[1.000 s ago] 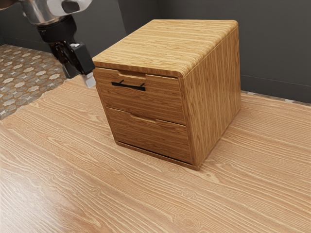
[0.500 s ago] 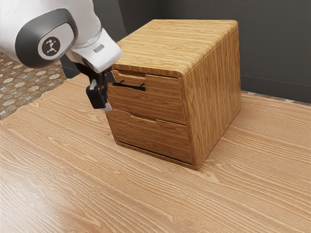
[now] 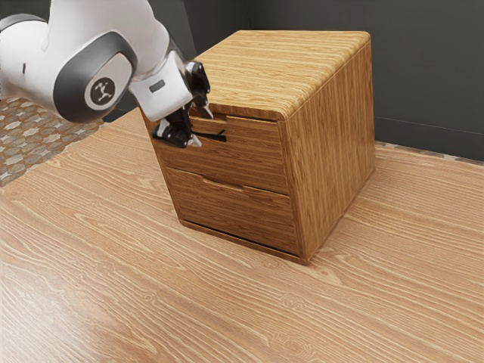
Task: Pull the drawer handle with one arm to open the drawer
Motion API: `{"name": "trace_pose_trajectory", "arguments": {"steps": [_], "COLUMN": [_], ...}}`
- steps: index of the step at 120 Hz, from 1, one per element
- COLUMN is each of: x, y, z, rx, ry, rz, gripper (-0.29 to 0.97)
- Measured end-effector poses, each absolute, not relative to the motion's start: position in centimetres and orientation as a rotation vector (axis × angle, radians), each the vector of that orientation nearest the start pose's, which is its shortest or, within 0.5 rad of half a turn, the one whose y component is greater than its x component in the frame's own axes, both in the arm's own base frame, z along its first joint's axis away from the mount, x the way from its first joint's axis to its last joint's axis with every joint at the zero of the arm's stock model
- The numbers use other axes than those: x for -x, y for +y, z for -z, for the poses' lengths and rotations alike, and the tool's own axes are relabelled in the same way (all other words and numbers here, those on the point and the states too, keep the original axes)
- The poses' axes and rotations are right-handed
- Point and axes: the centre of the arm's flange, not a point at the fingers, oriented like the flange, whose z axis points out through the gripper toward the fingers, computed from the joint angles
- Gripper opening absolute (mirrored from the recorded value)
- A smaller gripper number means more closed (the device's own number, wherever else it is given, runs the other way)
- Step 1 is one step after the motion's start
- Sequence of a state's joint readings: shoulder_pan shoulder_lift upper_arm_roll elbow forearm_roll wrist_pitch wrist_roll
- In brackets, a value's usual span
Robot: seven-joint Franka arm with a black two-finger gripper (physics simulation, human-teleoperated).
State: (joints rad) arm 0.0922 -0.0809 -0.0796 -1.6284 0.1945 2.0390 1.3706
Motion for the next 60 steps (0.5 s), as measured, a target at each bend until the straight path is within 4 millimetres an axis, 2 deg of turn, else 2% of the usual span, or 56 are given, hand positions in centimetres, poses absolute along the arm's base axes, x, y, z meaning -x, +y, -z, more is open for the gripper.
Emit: {"name": "trace_pose_trajectory", "arguments": {"steps": [13,26,37,51,60], "x": [-56.8,-56.4,-56.1,-56.1,-56.2], "y": [0.8,1.1,1.7,3.7,3.9], "z": [-69.1,-69.5,-69.4,-68.9,-68.5], "rx": [1.973,1.937,1.920,1.944,1.942], "ry": [1.781,1.812,1.829,1.830,1.847], "rz": [0.357,0.366,0.363,0.367,0.365], "gripper": [0.22,0.18,0.17,0.16,0.16]}}
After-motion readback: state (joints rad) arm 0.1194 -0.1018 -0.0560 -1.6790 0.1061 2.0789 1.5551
